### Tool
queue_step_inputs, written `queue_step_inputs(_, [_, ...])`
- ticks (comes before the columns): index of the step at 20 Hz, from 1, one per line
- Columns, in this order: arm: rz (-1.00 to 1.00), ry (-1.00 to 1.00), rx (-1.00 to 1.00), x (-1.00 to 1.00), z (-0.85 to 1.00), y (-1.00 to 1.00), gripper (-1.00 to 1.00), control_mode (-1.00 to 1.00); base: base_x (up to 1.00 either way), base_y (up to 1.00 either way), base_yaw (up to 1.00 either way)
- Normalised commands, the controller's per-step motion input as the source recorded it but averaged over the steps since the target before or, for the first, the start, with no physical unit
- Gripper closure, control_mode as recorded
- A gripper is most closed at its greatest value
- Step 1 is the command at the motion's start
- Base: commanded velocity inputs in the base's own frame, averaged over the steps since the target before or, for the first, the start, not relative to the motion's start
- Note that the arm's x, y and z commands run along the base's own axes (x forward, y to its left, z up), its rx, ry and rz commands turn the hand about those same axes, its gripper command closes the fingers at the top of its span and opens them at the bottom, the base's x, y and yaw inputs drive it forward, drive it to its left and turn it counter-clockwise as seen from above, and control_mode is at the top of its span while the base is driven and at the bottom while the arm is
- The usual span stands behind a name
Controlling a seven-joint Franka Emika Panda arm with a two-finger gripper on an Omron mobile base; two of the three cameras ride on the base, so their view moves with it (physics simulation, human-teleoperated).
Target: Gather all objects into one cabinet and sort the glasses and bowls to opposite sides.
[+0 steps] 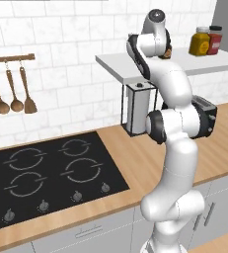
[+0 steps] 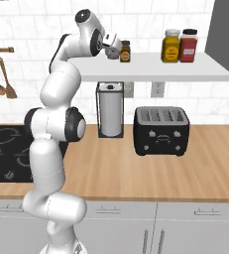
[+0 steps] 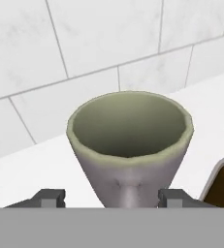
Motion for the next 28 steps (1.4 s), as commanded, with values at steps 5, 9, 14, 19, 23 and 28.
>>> queue_step_inputs(5, [0.0,0.0,0.0,0.0,-0.1,-0.01,1.0,-1.0,0.0,0.0,0.0])
queue_step_inputs(9, [0.0,0.0,0.0,0.0,-0.02,0.0,1.0,-1.0,0.0,0.0,0.0])
queue_step_inputs(14, [0.0,0.0,0.01,-0.08,0.0,-0.04,1.0,-1.0,0.0,0.0,0.0])
queue_step_inputs(19, [0.01,0.0,0.08,-0.93,0.07,-0.2,1.0,-1.0,0.0,0.0,0.0])
queue_step_inputs(23, [0.05,-0.01,0.06,-1.0,0.01,-0.1,1.0,-1.0,0.0,0.0,0.0])
queue_step_inputs(28, [0.1,-0.07,0.01,-1.0,0.0,-0.01,1.0,-1.0,0.0,0.0,0.0])
